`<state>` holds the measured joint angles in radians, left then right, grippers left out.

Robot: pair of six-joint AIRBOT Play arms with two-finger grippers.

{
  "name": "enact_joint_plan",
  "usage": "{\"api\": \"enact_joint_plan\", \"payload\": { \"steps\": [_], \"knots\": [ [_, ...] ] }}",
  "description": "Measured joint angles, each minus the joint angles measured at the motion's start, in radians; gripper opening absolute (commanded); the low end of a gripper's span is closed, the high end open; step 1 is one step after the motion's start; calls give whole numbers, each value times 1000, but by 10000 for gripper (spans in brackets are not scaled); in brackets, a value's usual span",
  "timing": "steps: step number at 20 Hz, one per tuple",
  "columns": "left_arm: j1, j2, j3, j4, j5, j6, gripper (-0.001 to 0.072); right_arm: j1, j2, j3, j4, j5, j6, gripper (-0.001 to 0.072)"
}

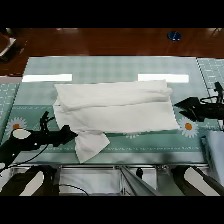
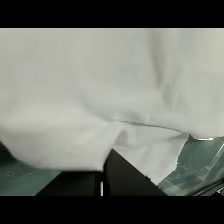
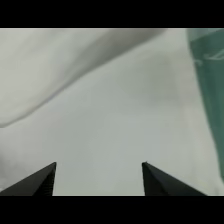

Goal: Fold the shirts.

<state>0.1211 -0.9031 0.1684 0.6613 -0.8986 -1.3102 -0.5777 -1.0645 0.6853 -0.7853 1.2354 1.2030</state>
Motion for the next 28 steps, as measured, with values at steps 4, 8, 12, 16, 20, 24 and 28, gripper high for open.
{"api": "enact_joint_plan", "payload": {
  "steps": [4,8,12,16,20,24,28],
  "knots": [
    [-29,0,-3,-13,13,23,21,-53,-1,-38,-226,71,93,617],
    [-37,0,-5,-14,2,32,22,-67,-37,-64,-295,87,145,616],
    [-40,0,-5,-11,-18,34,22,-71,-115,-71,-220,49,119,616],
    [-40,-1,-5,-12,-25,34,22,-36,-188,-72,-163,0,105,475],
    [-40,0,1,-14,-31,34,22,48,-217,-45,-79,-111,80,22],
    [-40,0,111,-3,-71,61,21,99,-224,73,-56,-86,50,21],
    [-39,-42,322,-3,-72,48,21,143,-245,200,-56,-69,66,21]
  ]
}}
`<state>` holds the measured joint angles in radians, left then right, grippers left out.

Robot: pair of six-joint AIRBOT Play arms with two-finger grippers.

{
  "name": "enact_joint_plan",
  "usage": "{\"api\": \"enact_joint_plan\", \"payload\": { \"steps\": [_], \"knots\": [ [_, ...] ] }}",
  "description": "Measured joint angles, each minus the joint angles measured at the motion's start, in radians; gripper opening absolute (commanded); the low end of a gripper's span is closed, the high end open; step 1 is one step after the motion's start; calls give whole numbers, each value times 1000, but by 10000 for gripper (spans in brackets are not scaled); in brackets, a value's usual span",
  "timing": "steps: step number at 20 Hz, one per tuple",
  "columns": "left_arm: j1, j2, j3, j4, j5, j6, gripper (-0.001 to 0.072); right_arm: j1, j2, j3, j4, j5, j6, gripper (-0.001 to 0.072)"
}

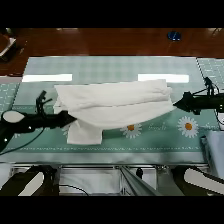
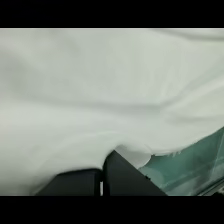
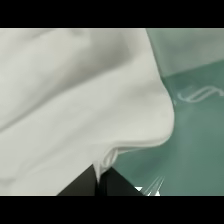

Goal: Fold the shirts.

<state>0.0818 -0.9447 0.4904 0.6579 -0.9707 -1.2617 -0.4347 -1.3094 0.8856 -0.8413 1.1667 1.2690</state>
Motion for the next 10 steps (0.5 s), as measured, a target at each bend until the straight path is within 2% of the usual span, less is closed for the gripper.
{"api": "enact_joint_plan", "payload": {
  "steps": [7,10],
  "knots": [
    [2,-328,422,4,-3,-38,20,67,-156,268,0,-18,40,21],
    [13,-470,586,63,-41,-89,20,73,-246,389,8,-19,60,21]
  ]
}}
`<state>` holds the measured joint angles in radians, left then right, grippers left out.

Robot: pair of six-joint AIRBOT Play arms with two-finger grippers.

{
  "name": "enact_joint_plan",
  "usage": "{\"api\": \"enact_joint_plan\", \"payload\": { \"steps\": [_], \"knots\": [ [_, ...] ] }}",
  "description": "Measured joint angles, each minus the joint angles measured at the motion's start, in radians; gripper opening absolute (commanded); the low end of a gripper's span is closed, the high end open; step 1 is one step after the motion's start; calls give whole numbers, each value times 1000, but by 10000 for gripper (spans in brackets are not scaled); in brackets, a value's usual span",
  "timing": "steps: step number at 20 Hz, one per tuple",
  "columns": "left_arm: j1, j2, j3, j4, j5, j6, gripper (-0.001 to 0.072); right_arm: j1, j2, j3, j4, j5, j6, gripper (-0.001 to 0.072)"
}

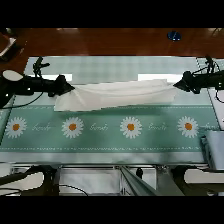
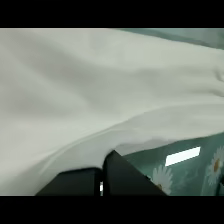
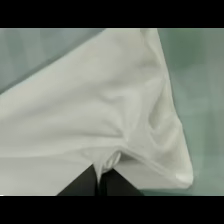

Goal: Fold the shirts.

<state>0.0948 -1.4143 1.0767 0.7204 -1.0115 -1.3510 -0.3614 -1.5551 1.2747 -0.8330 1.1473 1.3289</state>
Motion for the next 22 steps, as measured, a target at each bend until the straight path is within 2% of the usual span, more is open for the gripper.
{"api": "enact_joint_plan", "payload": {
  "steps": [4,7,8,9,10,11,14,19,22],
  "knots": [
    [14,-139,151,112,-87,-58,21,10,-122,123,26,15,8,22],
    [18,-203,196,151,-85,-72,21,31,-203,179,39,2,11,23],
    [18,-221,205,158,-75,-77,23,36,-224,189,47,-9,12,93],
    [18,-235,211,163,-61,-78,144,42,-245,196,54,-19,13,455],
    [18,-247,216,170,-51,-79,574,45,-262,202,65,-29,13,621],
    [18,-256,219,177,-38,-79,704,47,-276,206,81,-40,14,623],
    [34,-269,262,194,-68,-70,703,22,-295,243,117,8,11,622],
    [150,-212,320,343,-245,-126,703,-112,-258,292,55,162,11,622],
    [190,-82,170,325,-172,-142,703,-154,-237,260,-1,196,18,622]
  ]
}}
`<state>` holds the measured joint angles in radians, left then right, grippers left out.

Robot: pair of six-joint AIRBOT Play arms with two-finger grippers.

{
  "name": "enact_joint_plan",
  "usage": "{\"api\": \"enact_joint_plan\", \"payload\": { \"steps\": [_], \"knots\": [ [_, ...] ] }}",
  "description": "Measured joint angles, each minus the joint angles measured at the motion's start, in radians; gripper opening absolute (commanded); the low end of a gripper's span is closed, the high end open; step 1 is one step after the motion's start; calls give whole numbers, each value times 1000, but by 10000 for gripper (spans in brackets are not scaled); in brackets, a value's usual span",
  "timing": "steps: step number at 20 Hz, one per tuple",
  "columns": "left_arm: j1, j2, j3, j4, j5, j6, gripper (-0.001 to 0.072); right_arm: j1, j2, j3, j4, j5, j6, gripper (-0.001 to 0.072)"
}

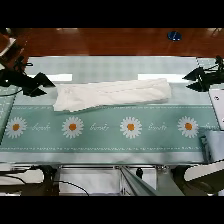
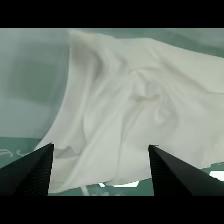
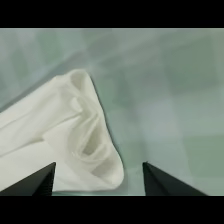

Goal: Fold the shirts.

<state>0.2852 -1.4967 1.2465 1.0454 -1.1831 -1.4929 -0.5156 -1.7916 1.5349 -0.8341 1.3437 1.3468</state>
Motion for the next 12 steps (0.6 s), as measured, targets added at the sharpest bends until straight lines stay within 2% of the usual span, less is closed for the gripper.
{"api": "enact_joint_plan", "payload": {
  "steps": [5,12],
  "knots": [
    [-78,257,-314,-139,269,32,703,44,8,-43,-13,-30,-1,633],
    [-213,367,-418,-187,372,43,703,139,-46,-53,-5,-98,-1,633]
  ]
}}
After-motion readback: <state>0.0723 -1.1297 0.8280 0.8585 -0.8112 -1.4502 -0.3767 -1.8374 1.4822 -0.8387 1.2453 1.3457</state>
